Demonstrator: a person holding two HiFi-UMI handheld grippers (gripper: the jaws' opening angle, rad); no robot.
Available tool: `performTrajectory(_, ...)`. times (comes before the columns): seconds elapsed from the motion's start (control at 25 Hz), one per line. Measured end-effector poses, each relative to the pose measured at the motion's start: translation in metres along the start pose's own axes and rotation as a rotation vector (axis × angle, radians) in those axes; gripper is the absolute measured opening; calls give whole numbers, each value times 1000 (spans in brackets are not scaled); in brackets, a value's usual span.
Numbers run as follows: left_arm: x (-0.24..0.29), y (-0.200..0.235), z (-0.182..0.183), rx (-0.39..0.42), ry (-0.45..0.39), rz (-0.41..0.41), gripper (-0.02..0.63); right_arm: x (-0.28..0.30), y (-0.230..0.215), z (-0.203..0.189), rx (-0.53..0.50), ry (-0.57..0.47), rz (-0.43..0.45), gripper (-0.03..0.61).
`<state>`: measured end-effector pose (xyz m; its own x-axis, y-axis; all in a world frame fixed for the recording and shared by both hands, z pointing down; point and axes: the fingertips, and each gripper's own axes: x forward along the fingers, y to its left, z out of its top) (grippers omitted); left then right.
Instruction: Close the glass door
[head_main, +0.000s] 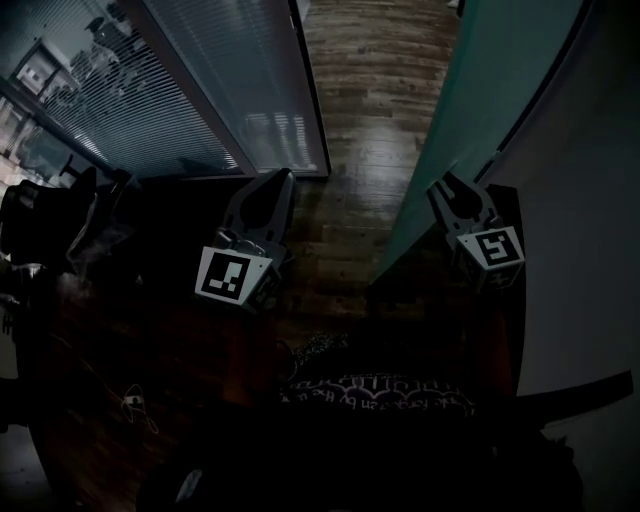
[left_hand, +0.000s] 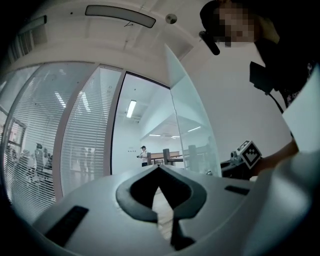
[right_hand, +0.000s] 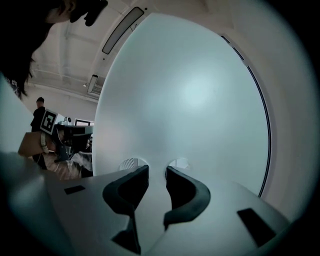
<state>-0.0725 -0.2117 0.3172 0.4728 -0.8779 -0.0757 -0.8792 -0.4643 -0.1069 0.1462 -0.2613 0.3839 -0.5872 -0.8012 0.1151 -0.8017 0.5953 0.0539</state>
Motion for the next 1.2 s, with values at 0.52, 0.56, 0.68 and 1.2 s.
performTrajectory(0.52, 2, 21, -10, -8, 21, 77, 2, 48, 5, 2, 40, 32, -16, 107)
performTrajectory(0.56, 2, 26, -12, -12, 22, 87, 2, 53, 6, 1, 39, 37, -17, 107)
performTrajectory(0.68, 4, 41, -17, -19, 21, 105, 2, 68, 7, 1, 38, 39, -19, 107)
performTrajectory(1.2, 35, 132, -21, -8, -8, 81, 2, 137, 7, 10, 59, 47, -114, 106)
